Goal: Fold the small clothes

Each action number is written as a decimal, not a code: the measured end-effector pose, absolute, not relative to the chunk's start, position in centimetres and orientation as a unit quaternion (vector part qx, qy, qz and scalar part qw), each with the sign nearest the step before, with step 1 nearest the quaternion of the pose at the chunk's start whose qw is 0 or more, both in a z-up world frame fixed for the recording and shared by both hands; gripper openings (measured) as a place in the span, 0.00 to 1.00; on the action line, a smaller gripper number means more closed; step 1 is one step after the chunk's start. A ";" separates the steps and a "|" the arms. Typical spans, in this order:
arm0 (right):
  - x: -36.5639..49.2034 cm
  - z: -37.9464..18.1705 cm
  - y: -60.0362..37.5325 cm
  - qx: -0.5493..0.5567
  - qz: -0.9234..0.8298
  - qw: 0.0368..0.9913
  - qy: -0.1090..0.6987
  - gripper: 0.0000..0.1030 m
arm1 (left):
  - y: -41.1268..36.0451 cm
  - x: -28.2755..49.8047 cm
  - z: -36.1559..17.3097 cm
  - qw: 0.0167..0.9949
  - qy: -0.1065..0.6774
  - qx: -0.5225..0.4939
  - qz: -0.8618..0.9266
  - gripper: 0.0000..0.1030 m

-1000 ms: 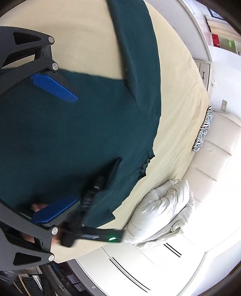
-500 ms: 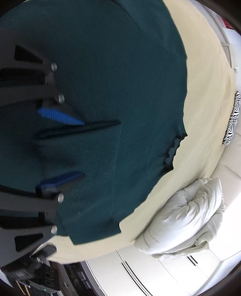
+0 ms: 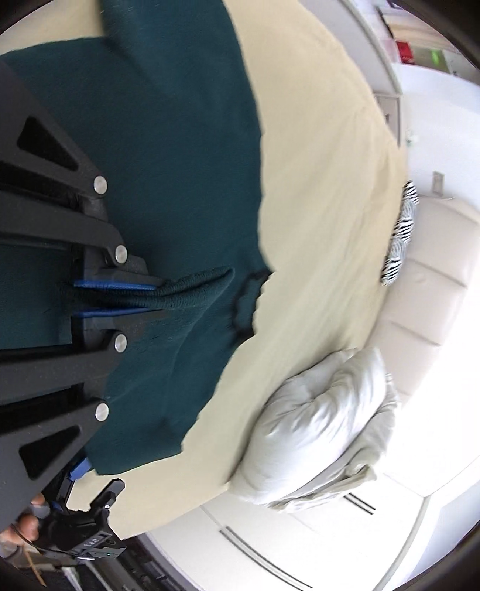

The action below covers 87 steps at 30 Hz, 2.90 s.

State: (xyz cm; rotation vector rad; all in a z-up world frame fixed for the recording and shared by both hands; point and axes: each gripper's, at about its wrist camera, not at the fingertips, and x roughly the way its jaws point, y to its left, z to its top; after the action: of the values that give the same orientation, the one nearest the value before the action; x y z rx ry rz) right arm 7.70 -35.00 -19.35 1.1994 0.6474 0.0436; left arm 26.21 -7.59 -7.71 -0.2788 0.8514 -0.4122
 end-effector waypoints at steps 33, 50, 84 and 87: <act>20.3 -18.7 -42.1 0.318 -0.100 0.847 0.415 0.32 | -5.2 28.2 -15.1 0.881 0.411 -0.162 -0.170 0.11; 19.7 -18.6 -41.6 0.253 -0.138 0.863 0.415 0.09 | -4.3 28.2 -15.9 0.879 0.402 -0.189 -0.174 0.12; 7.1 -10.1 -26.9 0.282 -0.010 0.897 0.339 0.57 | 22.6 13.0 -10.5 0.839 0.361 -0.406 0.001 0.70; 5.4 -10.4 -24.3 0.299 0.026 0.886 0.354 0.57 | 29.3 10.9 -12.1 0.802 0.331 -0.493 0.058 0.72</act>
State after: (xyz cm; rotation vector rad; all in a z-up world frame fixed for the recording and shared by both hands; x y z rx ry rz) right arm 5.35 -24.35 -10.38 0.6220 0.7366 0.0538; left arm 10.92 29.25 -12.07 -1.0563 0.7104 0.1240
